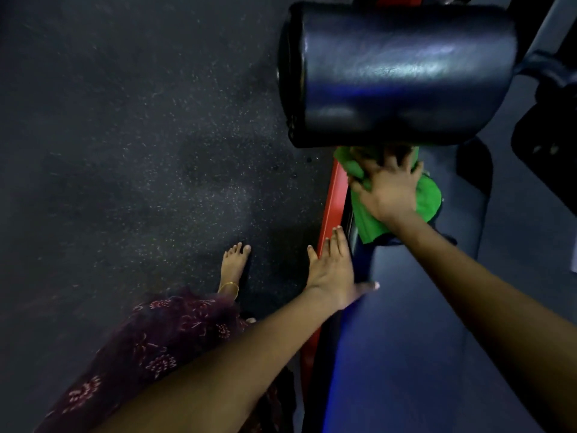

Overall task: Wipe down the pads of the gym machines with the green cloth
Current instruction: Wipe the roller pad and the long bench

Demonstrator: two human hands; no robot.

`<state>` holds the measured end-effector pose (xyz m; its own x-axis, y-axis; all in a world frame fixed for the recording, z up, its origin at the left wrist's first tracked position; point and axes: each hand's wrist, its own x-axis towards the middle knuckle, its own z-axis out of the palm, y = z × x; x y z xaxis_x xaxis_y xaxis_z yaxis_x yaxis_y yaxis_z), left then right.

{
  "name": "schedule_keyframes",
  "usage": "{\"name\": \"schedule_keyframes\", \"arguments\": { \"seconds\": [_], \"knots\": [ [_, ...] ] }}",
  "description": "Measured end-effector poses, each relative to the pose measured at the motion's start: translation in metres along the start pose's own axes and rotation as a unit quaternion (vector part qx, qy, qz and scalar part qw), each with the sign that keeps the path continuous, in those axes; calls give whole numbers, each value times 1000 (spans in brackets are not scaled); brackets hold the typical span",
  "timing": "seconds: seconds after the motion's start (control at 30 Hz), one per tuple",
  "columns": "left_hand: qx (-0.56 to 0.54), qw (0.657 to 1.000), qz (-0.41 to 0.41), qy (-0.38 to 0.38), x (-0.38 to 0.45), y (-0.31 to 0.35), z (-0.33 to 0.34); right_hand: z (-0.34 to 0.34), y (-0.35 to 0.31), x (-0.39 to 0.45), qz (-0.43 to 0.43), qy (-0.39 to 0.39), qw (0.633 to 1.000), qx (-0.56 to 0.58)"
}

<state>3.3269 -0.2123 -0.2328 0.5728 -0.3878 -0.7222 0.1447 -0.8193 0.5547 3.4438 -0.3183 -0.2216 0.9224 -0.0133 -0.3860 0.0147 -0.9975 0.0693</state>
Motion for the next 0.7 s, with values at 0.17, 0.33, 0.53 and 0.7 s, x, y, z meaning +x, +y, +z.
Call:
{"name": "schedule_keyframes", "arguments": {
  "seconds": [0.17,0.33,0.53,0.7],
  "knots": [
    [-58,997,26,37,22,8,-23,4,6,-15,-41,-7,999,6],
    [-78,987,10,142,51,30,-42,-7,10,23,11,46,998,44],
    [-66,961,17,269,55,45,-15,-19,13,35,58,52,997,22],
    [85,946,32,311,57,44,-11,-14,20,43,78,78,989,102]
  ]
}}
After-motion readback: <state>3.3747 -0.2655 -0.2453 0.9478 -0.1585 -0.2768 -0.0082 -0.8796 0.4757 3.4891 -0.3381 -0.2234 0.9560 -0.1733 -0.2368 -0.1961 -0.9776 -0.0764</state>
